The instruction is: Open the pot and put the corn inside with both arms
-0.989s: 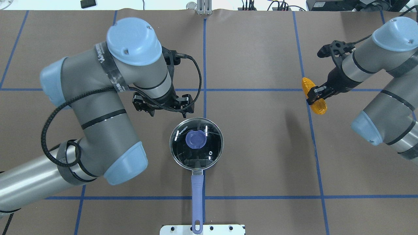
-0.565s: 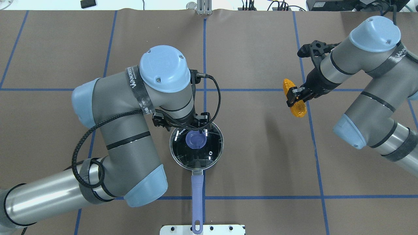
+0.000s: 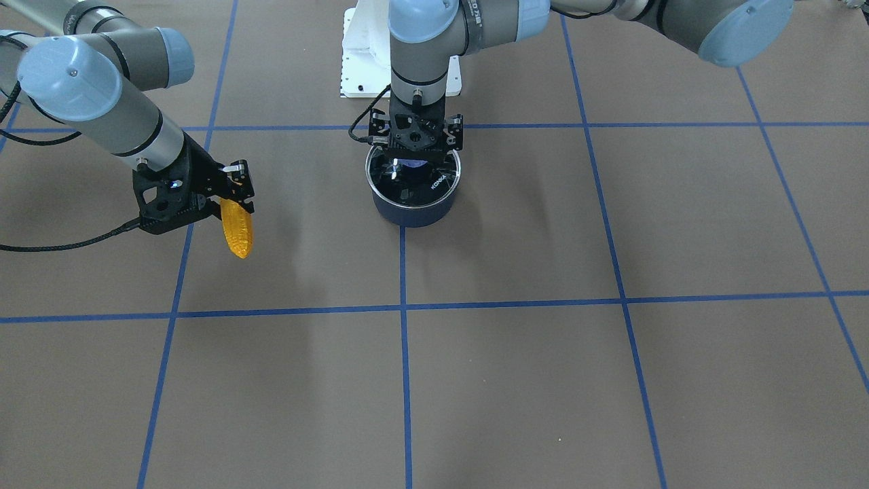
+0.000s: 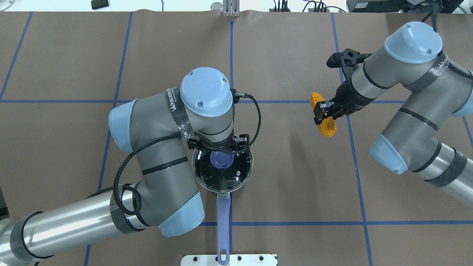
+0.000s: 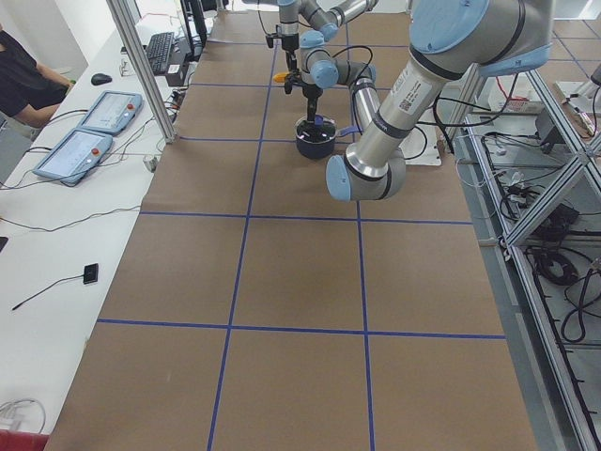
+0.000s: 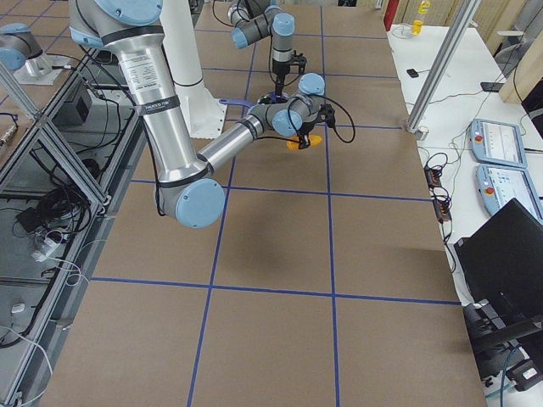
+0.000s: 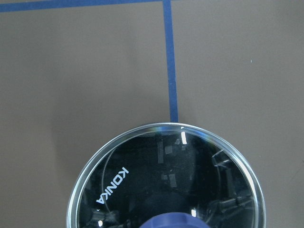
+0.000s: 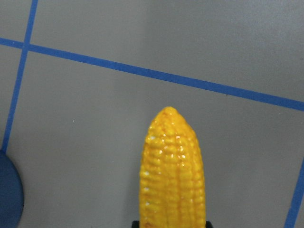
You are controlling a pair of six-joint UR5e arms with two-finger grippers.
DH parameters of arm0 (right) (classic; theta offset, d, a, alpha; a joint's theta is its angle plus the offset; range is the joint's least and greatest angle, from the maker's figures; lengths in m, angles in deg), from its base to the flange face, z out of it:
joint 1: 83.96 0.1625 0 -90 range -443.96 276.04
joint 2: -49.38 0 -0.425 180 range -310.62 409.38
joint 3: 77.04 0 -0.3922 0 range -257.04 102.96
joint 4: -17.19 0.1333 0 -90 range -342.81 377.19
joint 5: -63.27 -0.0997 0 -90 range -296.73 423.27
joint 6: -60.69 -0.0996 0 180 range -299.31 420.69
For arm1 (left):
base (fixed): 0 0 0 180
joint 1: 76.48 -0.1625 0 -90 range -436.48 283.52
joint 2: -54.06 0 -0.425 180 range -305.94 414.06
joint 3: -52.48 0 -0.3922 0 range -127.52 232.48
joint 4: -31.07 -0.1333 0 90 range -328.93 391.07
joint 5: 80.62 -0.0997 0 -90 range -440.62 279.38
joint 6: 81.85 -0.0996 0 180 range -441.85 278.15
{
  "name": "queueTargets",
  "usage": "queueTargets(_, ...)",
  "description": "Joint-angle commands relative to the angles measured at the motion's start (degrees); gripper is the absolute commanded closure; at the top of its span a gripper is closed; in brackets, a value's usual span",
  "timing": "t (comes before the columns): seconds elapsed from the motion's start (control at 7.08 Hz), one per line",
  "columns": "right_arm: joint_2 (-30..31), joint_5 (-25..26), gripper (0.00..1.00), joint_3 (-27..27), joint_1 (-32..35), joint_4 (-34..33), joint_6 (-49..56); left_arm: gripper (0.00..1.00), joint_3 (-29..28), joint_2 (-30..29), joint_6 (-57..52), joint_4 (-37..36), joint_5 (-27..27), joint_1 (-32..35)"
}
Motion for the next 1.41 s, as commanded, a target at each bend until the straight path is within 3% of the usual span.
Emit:
queueTargets(0.0, -0.03, 0.02, 0.61, 0.15, -0.20, 0.07, -0.17, 0.25, -0.12, 0.06, 0.19, 0.23, 0.08, -0.03)
queueTargets(0.14, -0.03, 0.02, 0.61, 0.32, -0.37, -0.02, -0.17, 0.37, 0.05, 0.06, 0.28, 0.23, -0.01, -0.03)
queueTargets(0.42, -0.12, 0.97, 0.61, 1.29, -2.73, -0.02, -0.51, 0.43, 0.58, 0.33, 0.28, 0.05, 0.34, -0.03)
queueTargets(0.85, -4.50, 4.92, 0.60, 2.70, -10.19, -0.02, -8.84, 0.44, 5.23, 1.20, -0.86, -1.26, 2.17, 3.46)
queueTargets(1.27, -11.87, 9.94, 0.60, 2.61, -17.93, -1.50, -15.62, 0.44, 8.75, 7.08, -10.58, -1.35, 7.43, 12.85)
